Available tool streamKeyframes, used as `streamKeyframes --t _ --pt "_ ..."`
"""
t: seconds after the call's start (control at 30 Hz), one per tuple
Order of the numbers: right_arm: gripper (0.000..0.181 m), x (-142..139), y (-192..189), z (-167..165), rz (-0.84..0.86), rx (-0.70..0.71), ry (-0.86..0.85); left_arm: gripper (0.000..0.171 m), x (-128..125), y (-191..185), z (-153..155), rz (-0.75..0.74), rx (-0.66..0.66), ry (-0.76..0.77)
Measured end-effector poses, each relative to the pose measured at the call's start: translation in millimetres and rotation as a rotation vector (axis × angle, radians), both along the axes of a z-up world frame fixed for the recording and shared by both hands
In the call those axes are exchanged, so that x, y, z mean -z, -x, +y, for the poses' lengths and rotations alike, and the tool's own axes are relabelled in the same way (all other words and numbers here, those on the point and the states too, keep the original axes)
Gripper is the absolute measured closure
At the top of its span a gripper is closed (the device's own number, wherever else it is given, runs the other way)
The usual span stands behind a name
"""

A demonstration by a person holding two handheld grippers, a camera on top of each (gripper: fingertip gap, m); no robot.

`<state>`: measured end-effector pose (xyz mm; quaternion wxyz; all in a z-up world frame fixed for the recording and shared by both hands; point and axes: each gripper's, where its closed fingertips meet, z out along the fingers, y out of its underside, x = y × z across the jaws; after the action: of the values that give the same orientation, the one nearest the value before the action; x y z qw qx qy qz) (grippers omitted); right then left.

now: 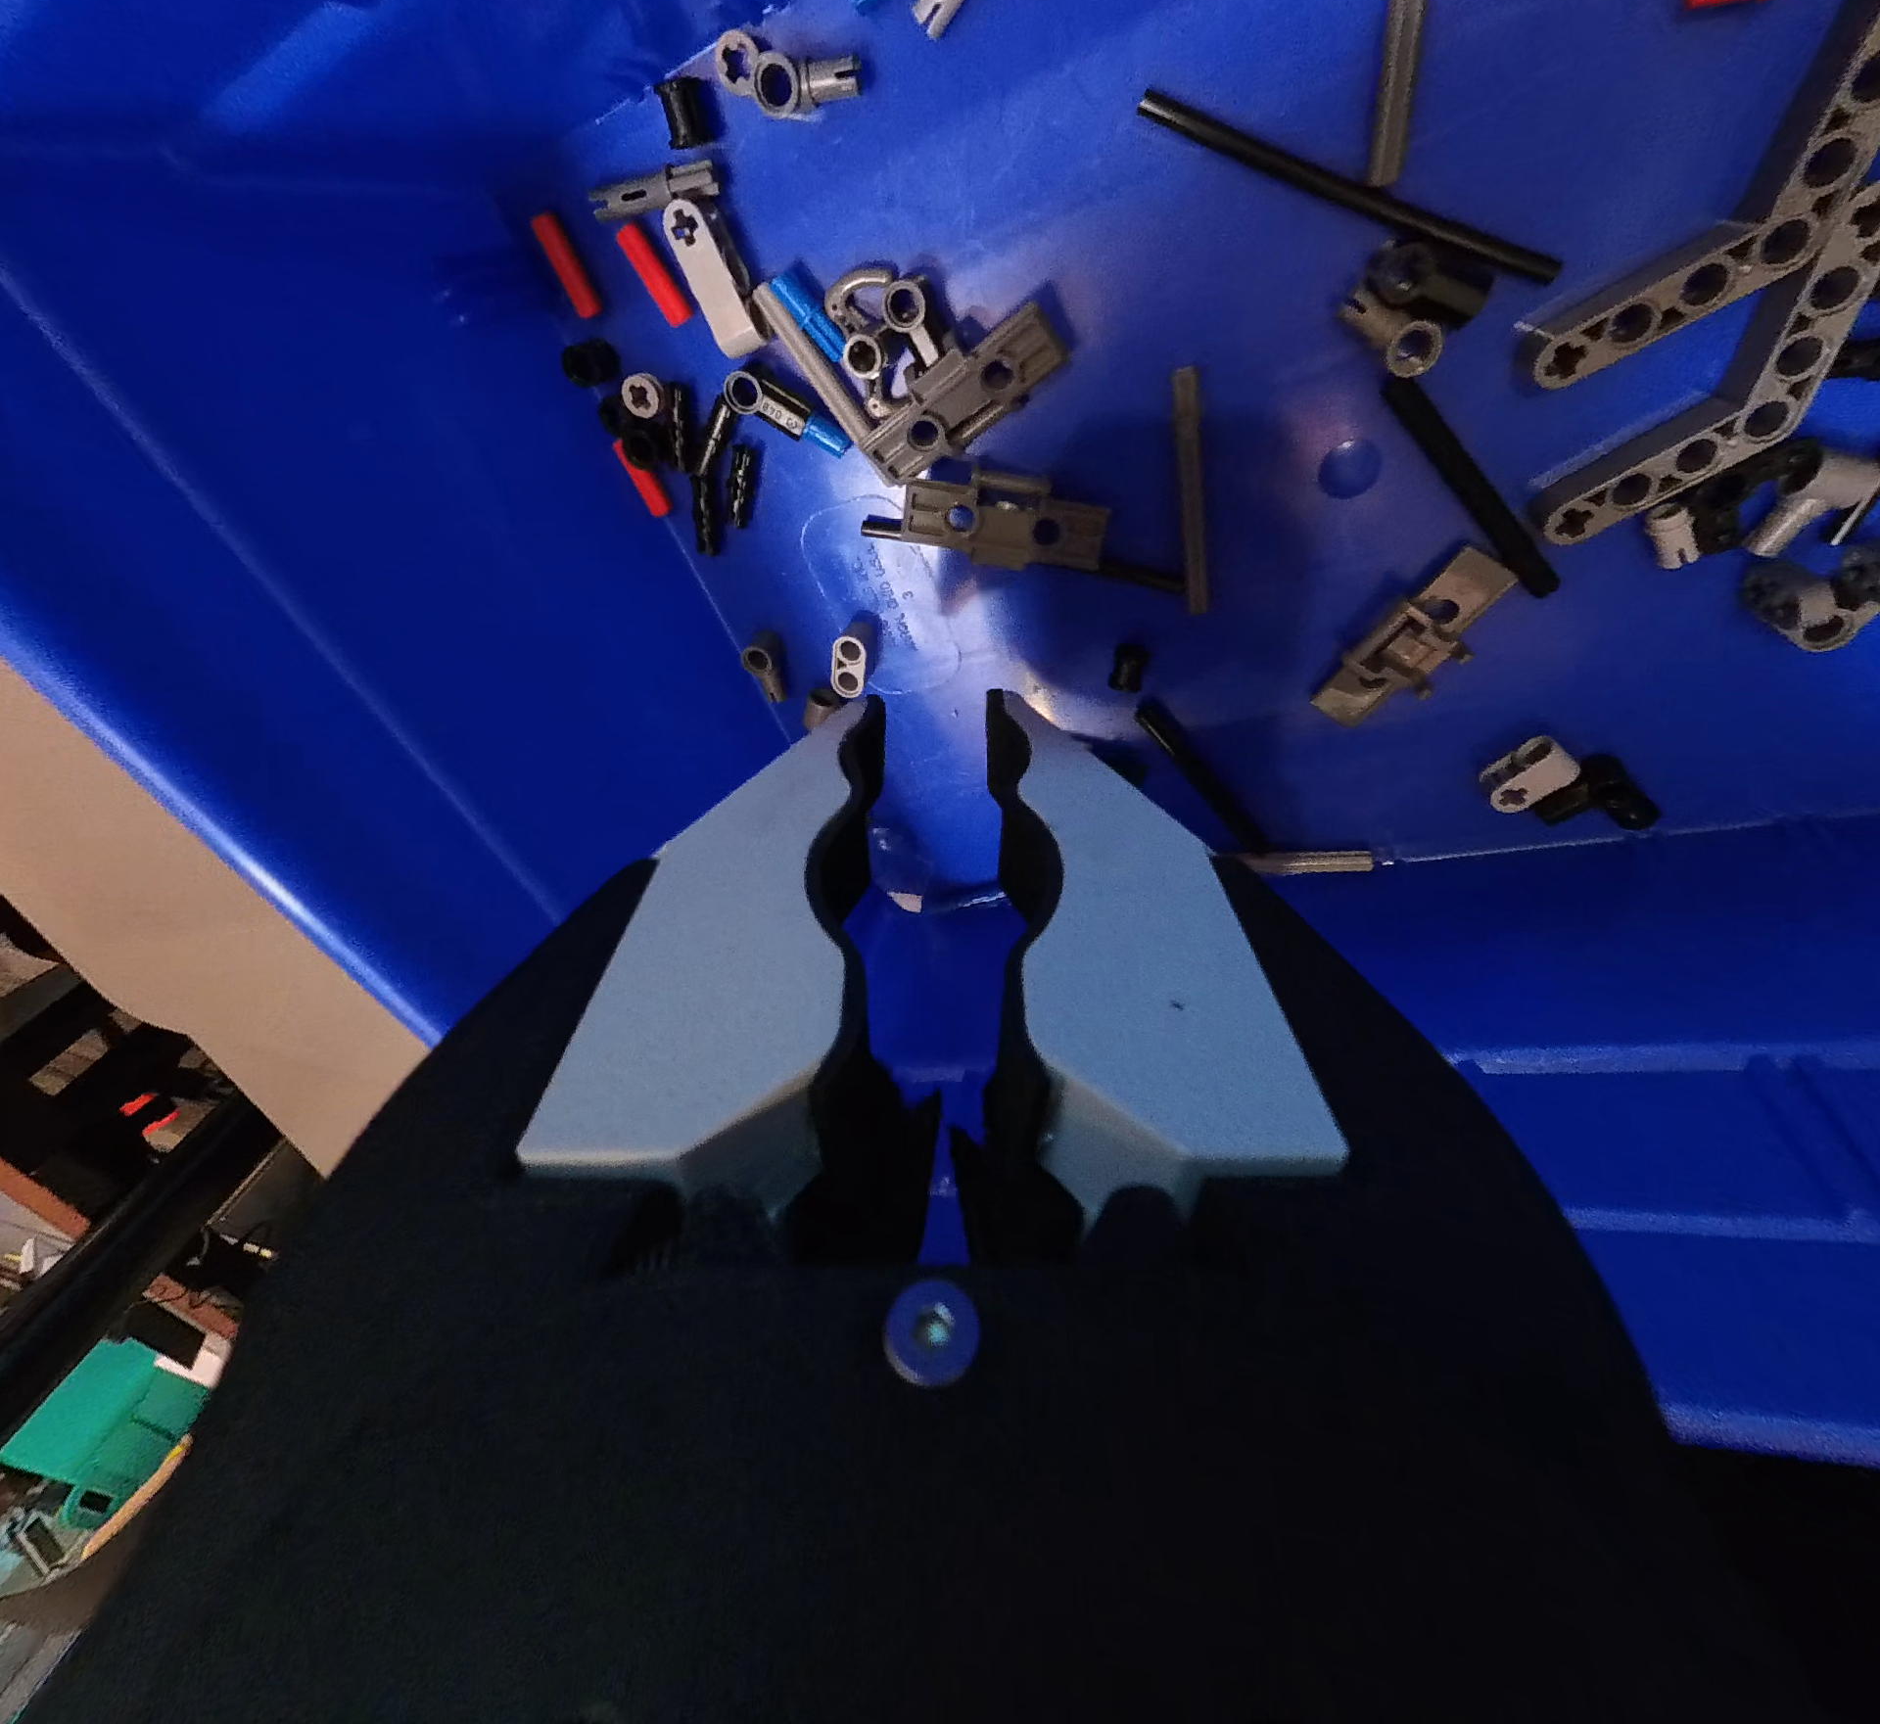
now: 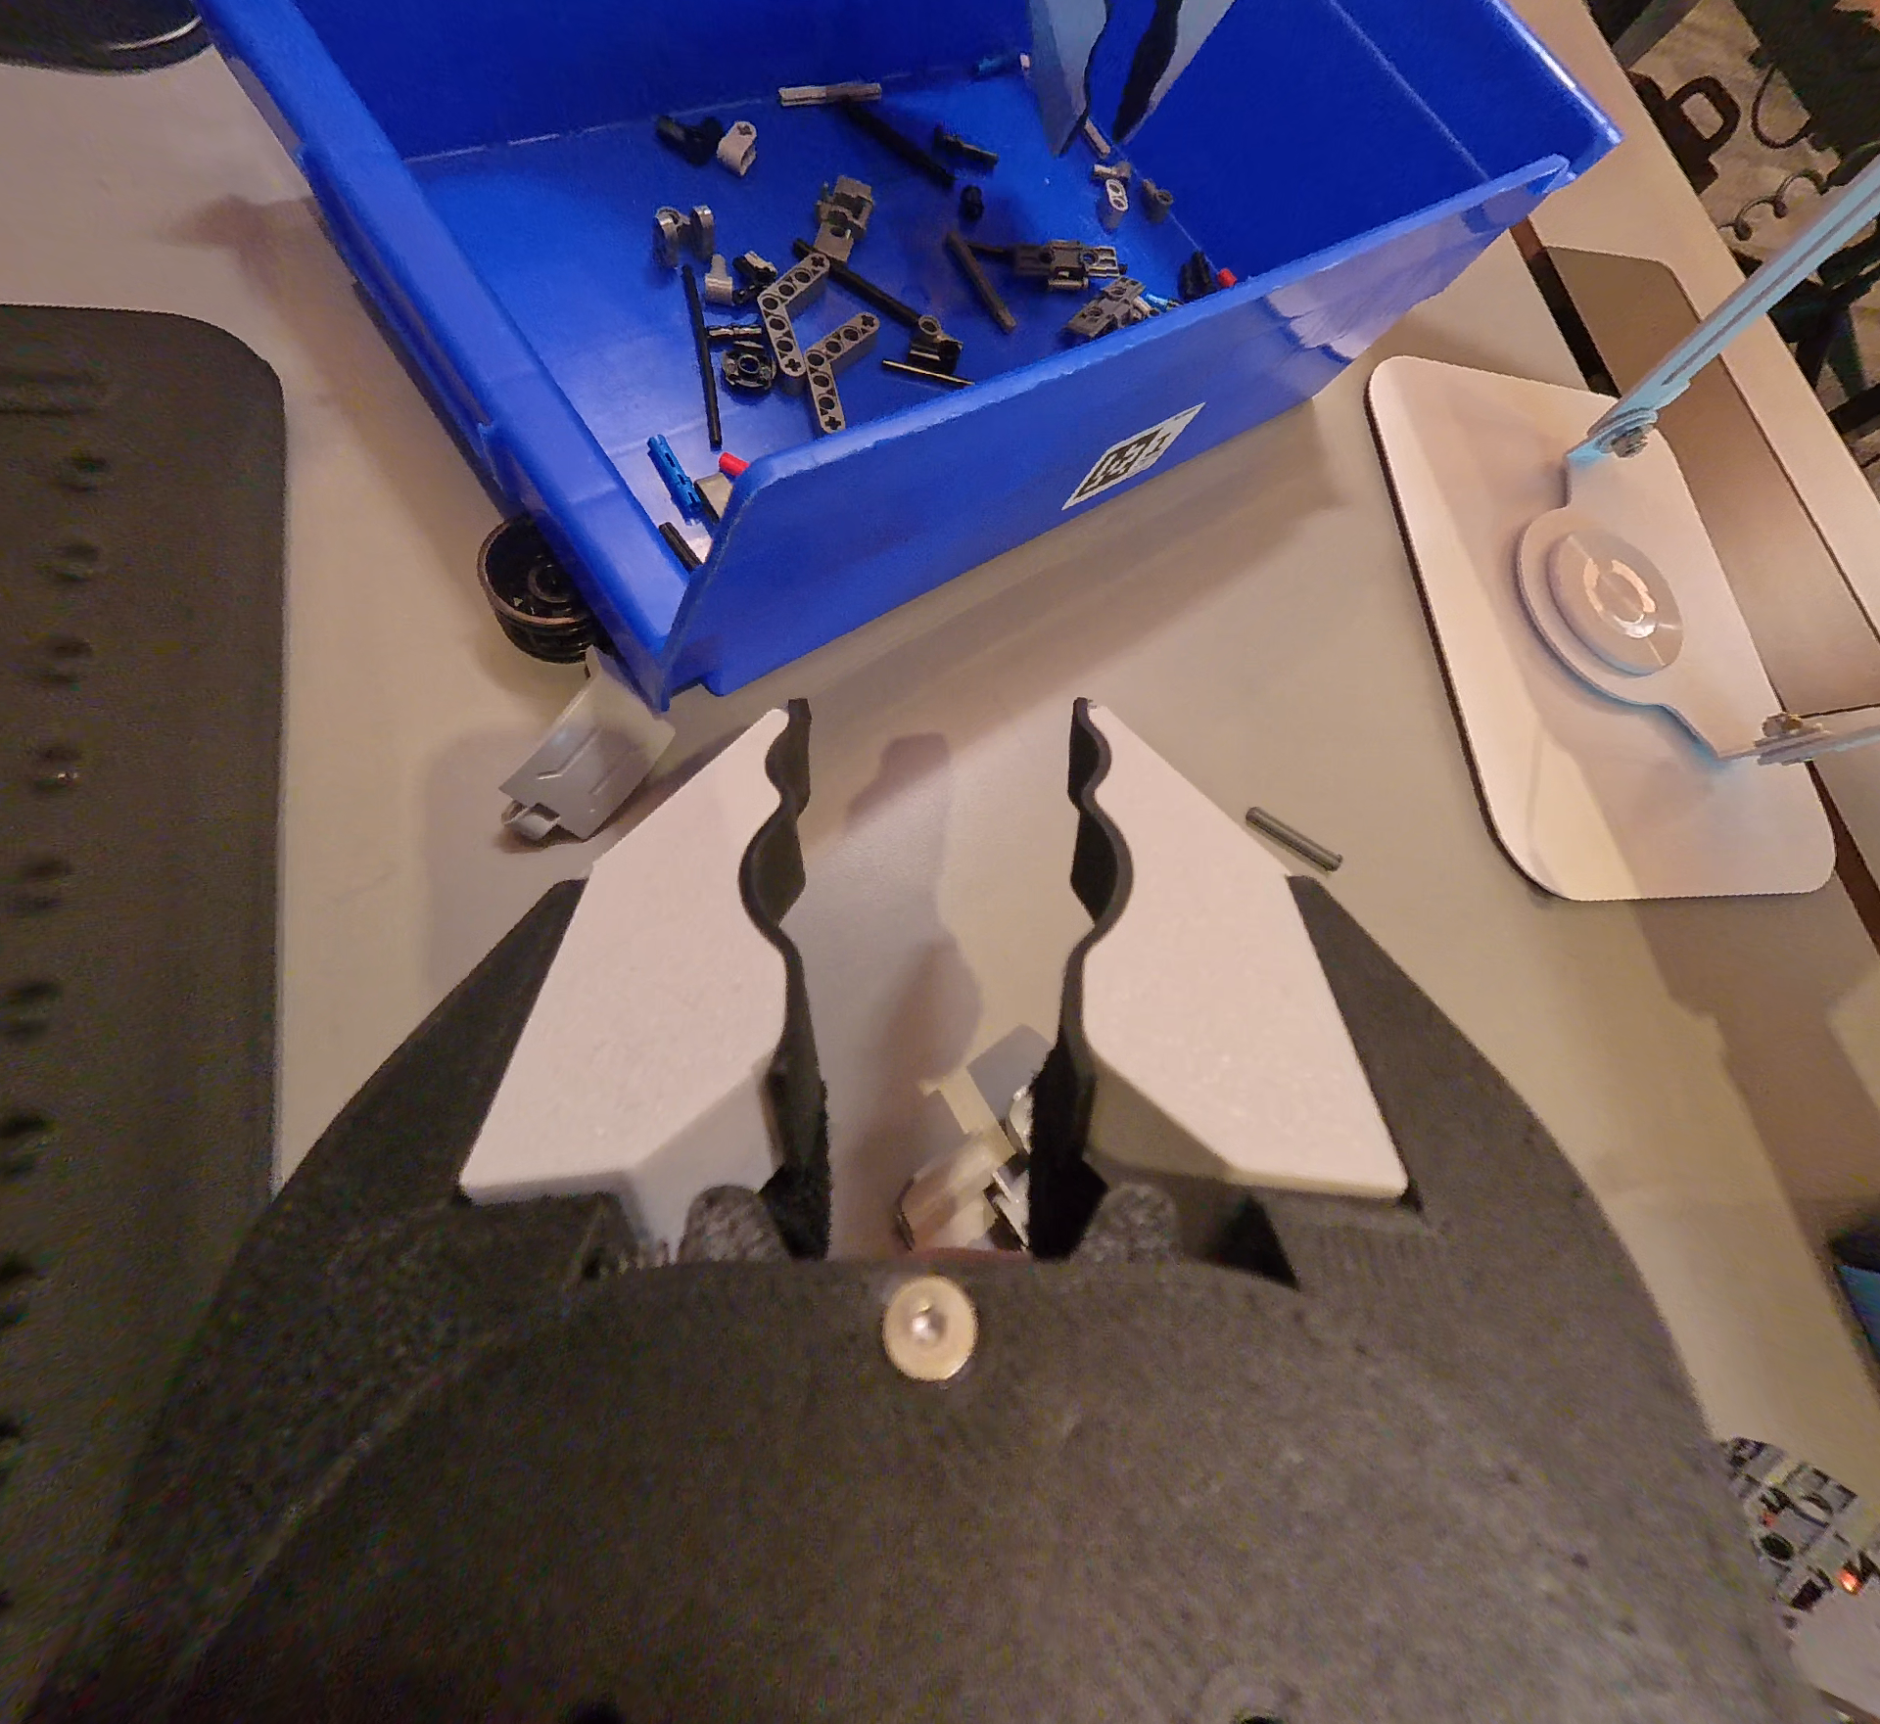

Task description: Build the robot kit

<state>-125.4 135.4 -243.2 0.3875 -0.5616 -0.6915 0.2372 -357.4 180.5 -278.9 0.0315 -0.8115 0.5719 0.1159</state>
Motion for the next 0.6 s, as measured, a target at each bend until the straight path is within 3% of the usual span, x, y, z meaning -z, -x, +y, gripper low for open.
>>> streamKeyframes --t 0.6 --pt "0.132 1.0 -2.0 2.8 -0.008 0.006 -0.012 0.154 1.5 -2.6 0.4 0.000 0.008 -0.002"
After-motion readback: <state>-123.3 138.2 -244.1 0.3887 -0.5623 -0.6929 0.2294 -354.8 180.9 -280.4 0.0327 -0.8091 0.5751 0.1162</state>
